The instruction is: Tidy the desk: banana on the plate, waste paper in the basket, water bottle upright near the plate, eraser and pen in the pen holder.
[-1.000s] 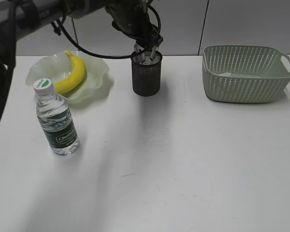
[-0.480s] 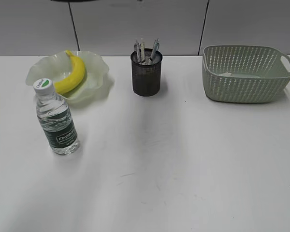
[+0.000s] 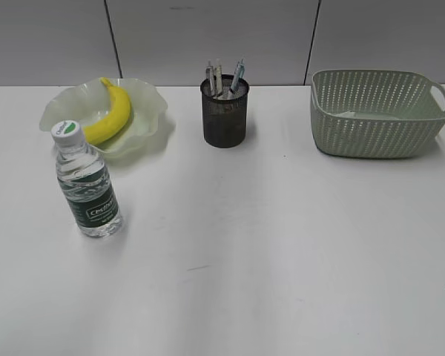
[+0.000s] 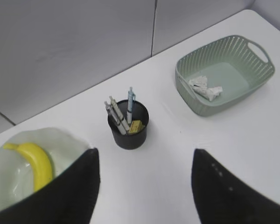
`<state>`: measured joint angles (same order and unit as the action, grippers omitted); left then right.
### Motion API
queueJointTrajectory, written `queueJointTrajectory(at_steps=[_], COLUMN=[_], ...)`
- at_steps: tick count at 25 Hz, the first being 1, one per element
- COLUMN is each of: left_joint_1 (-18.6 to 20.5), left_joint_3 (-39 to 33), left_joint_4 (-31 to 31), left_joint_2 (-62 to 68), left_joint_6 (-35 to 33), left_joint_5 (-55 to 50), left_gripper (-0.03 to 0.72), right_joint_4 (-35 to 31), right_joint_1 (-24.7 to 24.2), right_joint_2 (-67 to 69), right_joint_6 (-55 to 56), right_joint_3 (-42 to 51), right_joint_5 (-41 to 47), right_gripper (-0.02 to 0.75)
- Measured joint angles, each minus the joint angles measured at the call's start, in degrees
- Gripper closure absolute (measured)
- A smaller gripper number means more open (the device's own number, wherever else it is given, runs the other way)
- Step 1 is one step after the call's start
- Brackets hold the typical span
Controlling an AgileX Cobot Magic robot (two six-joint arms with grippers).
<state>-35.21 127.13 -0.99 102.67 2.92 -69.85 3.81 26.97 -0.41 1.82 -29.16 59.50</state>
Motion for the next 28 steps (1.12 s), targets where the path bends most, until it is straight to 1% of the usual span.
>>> queueJointTrajectory(at_steps=[5, 11, 15, 18, 22, 28], left_joint_1=[0.00, 0.00, 0.00, 0.00, -0.06, -0.06], left_joint_3=[-15.00, -36.60, -49.98, -58.53, -67.62, -78.52], left_joint_4=[-0.62, -0.92, -1.05, -1.05, -1.07, -2.00], left_joint_2=[-11.33, -26.53, -39.05, -49.67, -65.49, -86.17], left_joint_6=[0.42, 1.57, 2.09, 2.14, 2.19, 2.30], left_joint_5=[0.00, -0.04, -0.11, -0.25, -0.42, -0.47], left_gripper=[0.223, 0.226, 0.226, 0.226, 0.226, 0.227], right_joint_4=[0.00, 0.00, 0.00, 0.00, 0.00, 0.00], right_joint_1=[0.00, 0.00, 0.00, 0.00, 0.00, 0.00], right_joint_2=[0.00, 0.00, 0.00, 0.00, 0.00, 0.00], right_joint_6=[0.00, 0.00, 0.00, 0.00, 0.00, 0.00], right_joint_3=[0.00, 0.00, 0.00, 0.00, 0.00, 0.00], right_joint_5=[0.00, 0.00, 0.00, 0.00, 0.00, 0.00], right_gripper=[0.282, 0.282, 0.282, 0.282, 0.282, 0.282])
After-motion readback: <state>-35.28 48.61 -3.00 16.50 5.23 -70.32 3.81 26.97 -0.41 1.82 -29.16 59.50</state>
